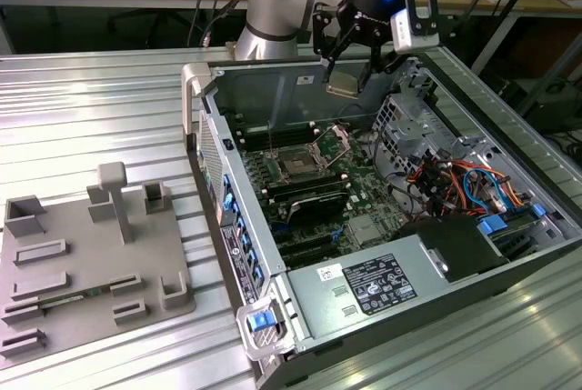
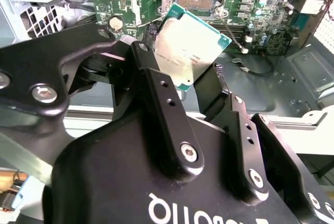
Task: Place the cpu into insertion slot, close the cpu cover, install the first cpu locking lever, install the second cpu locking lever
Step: 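Place the cpu into insertion slot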
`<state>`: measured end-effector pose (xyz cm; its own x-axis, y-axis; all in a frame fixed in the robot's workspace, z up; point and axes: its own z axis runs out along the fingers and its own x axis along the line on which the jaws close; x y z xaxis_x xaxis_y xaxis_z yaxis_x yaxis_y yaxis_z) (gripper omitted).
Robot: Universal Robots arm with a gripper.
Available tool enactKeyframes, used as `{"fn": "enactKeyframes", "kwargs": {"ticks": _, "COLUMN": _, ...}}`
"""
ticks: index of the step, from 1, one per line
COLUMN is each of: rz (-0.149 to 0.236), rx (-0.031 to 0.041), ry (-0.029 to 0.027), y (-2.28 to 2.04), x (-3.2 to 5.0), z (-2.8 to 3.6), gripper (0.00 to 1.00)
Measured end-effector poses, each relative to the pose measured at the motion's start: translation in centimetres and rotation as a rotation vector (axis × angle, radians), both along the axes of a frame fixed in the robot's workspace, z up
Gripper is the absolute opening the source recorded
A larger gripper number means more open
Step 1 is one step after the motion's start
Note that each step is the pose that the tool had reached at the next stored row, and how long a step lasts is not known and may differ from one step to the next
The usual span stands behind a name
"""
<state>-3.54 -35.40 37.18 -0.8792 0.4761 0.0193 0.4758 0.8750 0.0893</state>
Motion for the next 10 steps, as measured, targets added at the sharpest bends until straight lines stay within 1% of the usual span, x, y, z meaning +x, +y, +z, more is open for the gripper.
{"fn": "enactKeyframes", "kwargs": {"ticks": 10, "rz": -0.063, "rx": 0.0000, "ry": 0.0001, "y": 0.00, "x": 0.00, "z": -0.04, "gripper": 0.55}}
